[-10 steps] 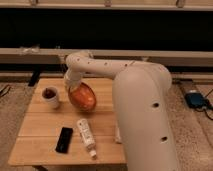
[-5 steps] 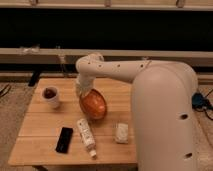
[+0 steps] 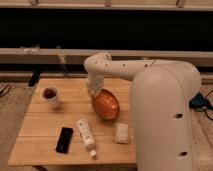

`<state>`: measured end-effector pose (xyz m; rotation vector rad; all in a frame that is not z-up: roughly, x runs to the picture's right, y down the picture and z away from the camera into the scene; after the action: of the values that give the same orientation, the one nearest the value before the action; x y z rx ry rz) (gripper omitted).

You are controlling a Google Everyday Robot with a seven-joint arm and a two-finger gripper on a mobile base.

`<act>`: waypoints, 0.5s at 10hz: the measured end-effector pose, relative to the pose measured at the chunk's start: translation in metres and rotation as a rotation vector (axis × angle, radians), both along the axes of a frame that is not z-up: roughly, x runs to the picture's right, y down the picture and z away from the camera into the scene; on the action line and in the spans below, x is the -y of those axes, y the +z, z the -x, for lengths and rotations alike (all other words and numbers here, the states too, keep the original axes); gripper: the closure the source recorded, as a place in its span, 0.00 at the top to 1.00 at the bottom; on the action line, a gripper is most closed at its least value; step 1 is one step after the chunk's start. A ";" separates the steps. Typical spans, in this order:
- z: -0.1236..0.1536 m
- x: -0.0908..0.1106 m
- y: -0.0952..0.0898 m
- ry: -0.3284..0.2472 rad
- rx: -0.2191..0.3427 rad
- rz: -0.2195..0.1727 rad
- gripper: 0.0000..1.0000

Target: Drag the ceramic bowl in a circle

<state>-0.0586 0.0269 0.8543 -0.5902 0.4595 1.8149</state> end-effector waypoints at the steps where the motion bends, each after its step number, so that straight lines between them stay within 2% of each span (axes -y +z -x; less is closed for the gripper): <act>1: -0.012 0.009 0.011 -0.007 -0.018 0.000 0.00; 4: -0.033 0.038 0.044 -0.041 -0.047 -0.014 0.00; 5: -0.030 0.045 0.051 -0.056 -0.044 -0.023 0.00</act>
<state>-0.0284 -0.0186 0.9054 -0.5177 0.4790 1.7804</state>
